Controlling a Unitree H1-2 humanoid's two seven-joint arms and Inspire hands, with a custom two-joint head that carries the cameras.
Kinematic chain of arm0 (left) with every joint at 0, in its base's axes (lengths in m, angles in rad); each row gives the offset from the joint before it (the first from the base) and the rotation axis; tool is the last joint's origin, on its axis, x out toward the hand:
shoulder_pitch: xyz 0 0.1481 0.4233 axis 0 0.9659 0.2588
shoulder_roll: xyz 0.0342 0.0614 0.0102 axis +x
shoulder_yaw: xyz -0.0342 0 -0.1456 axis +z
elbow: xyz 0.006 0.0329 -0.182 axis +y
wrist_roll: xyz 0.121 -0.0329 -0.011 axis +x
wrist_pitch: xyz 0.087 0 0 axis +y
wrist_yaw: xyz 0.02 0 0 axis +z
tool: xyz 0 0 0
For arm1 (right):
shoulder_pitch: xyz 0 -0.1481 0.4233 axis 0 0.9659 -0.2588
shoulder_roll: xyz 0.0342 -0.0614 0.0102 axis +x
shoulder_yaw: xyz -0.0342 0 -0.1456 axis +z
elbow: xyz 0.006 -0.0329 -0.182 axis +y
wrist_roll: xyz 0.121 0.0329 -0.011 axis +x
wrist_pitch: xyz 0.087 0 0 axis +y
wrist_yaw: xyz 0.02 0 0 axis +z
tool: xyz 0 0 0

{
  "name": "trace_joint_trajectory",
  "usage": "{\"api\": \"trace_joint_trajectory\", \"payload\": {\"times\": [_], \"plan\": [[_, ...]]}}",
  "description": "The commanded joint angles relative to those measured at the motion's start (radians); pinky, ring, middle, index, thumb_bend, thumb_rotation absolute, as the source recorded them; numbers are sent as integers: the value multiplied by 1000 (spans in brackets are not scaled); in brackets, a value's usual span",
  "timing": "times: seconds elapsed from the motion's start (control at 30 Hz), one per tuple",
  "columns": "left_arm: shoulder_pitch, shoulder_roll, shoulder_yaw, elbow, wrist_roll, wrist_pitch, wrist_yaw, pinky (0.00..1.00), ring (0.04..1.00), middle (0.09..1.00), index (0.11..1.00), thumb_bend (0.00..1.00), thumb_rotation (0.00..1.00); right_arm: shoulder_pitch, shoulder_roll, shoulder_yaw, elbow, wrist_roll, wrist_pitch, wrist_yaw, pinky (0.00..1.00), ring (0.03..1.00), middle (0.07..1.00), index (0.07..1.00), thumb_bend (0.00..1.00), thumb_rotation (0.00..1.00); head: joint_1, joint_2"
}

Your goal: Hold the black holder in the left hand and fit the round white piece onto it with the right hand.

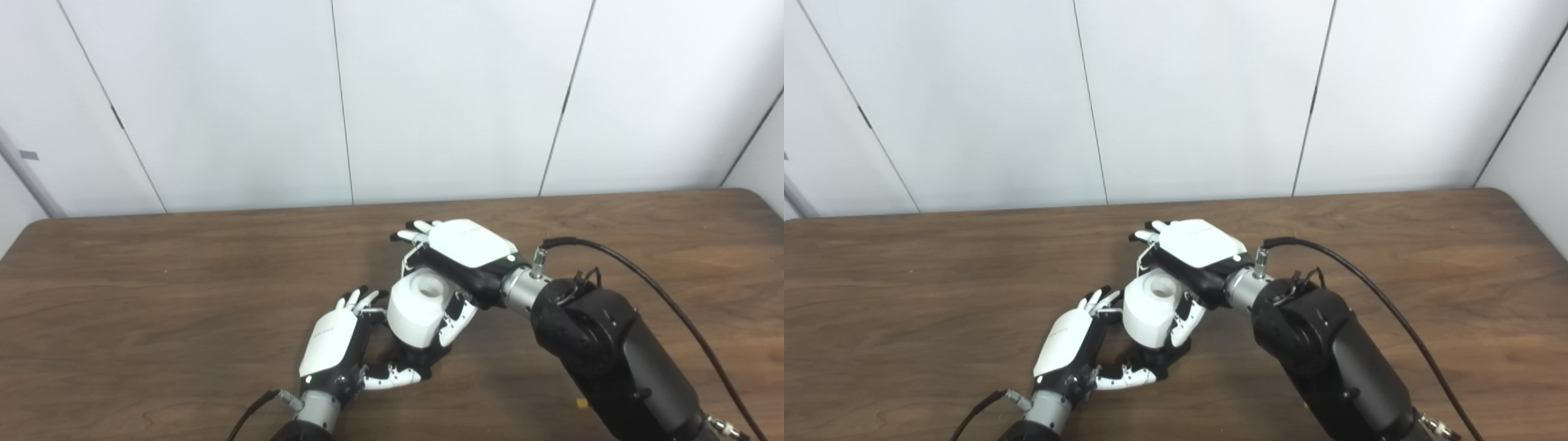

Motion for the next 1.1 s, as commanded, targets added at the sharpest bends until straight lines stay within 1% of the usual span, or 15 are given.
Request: {"api": "trace_joint_trajectory", "payload": {"times": [0.0,0.3,0.43,0.53,0.67,1.07], "plan": [[8,-4,-8,-17,-8,13,-30,1000,1000,915,479,521,46,-20,0,-11,-37,-4,1,-3,1000,1000,950,478,516,132,0,1],[10,0,-5,-24,-10,12,-33,1000,1000,913,479,521,46,-9,-3,-5,-52,-9,19,37,1000,1000,945,478,520,132,-12,7],[10,1,-1,-24,-14,12,-38,1000,1000,914,479,521,46,11,-9,-2,-62,-18,21,51,1000,1000,935,478,518,133,-13,7],[10,2,2,-23,-14,6,-39,1000,1000,914,479,521,46,30,-10,3,-61,-25,14,46,1000,989,927,478,518,132,-13,7],[12,1,3,-29,-14,7,-44,1000,1000,914,479,521,46,49,-12,9,-59,-29,-1,37,974,973,919,479,515,132,-14,12],[23,-9,0,-59,-9,17,-55,1000,1000,914,479,521,47,83,-10,18,-58,-33,-16,12,990,983,919,479,515,133,-2,28]]}}
